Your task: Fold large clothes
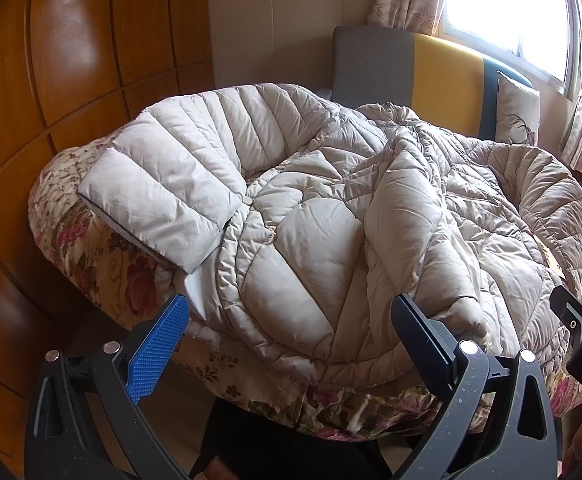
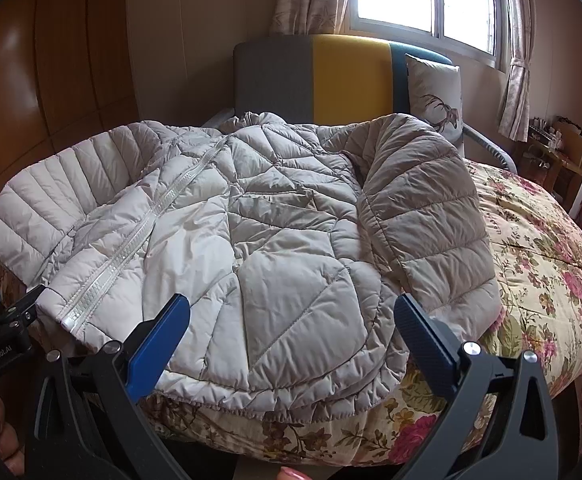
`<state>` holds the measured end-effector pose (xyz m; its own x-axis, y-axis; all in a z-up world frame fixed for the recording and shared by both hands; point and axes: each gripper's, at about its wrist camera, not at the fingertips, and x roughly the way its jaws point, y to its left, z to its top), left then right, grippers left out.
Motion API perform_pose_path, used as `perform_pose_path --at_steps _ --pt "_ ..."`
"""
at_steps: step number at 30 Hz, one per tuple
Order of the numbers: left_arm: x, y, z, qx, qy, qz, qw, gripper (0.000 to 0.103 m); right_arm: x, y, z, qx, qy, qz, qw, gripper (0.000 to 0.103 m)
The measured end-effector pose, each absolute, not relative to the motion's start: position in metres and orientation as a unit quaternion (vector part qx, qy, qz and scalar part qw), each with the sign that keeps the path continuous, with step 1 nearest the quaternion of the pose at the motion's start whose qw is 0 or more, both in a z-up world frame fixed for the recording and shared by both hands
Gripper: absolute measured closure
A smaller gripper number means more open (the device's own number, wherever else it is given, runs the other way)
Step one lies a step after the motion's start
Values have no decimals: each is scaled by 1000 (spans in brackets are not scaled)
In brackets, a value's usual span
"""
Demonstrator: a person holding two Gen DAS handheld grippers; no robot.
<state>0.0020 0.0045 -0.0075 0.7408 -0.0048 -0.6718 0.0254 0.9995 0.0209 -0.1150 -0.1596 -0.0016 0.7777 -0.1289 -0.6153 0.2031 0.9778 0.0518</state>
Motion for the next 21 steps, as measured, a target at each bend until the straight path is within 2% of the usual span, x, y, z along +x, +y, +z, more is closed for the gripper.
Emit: perform_pose_path --at_steps 21 --pt "2 4 -14 13 367 -13 930 3 -113 -159 -2 55 324 -86 941 2"
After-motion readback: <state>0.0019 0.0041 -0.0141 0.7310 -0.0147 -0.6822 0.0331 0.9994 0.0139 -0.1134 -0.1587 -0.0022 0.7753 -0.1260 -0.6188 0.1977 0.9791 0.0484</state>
